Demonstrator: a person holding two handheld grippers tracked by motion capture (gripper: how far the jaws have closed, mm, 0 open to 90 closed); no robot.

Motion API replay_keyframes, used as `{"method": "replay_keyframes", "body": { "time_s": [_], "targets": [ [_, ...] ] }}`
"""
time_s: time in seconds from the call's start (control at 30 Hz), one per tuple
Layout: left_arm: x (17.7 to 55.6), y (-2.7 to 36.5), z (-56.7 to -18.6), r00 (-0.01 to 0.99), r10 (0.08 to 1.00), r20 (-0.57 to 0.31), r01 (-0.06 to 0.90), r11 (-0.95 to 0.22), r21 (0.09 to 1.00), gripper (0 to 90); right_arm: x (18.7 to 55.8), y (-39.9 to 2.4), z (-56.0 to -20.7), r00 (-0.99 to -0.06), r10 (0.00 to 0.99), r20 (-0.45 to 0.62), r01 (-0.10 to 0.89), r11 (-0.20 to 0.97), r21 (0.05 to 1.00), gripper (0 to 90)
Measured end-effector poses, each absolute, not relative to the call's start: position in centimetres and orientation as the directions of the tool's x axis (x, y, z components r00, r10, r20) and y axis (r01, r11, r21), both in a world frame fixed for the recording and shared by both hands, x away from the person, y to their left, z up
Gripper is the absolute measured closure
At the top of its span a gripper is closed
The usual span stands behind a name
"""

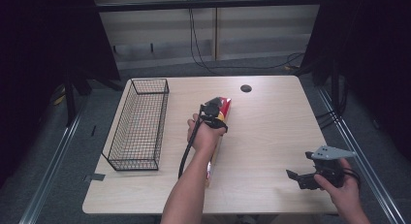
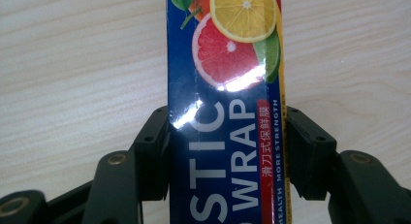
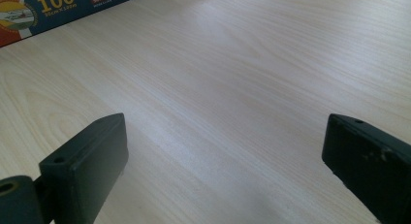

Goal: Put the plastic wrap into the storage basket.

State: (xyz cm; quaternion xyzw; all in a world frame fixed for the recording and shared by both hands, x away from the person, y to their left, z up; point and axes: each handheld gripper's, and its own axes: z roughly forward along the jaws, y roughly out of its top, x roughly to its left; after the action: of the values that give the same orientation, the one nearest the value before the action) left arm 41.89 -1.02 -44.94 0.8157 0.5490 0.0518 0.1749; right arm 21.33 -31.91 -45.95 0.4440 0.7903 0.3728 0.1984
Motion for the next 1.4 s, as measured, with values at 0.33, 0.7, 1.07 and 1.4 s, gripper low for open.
{"method": "replay_keyframes", "body": {
  "time_s": [0.33,0.7,1.07,1.4],
  "targets": [
    [42.0,-0.9,-43.6,0.391,0.911,-0.133,0.896,-0.344,0.281,44.5,21.4,-32.1,-46.0,-0.524,0.852,0.019,0.555,0.324,0.767,2.6],
    [42.2,0.7,-40.7,0.361,0.92,-0.153,0.909,-0.31,0.278,44.7,21.4,-32.0,-45.9,-0.521,0.853,0.023,0.555,0.319,0.768,2.6],
    [42.3,2.5,-39.5,0.336,0.929,-0.152,0.92,-0.29,0.262,44.6,21.4,-31.9,-45.9,-0.525,0.851,0.023,0.553,0.32,0.769,2.6],
    [42.4,3.3,-38.6,0.319,0.935,-0.154,0.925,-0.272,0.264,44.6,21.5,-31.7,-46.0,-0.527,0.849,0.024,0.554,0.323,0.768,2.6]
  ]
}}
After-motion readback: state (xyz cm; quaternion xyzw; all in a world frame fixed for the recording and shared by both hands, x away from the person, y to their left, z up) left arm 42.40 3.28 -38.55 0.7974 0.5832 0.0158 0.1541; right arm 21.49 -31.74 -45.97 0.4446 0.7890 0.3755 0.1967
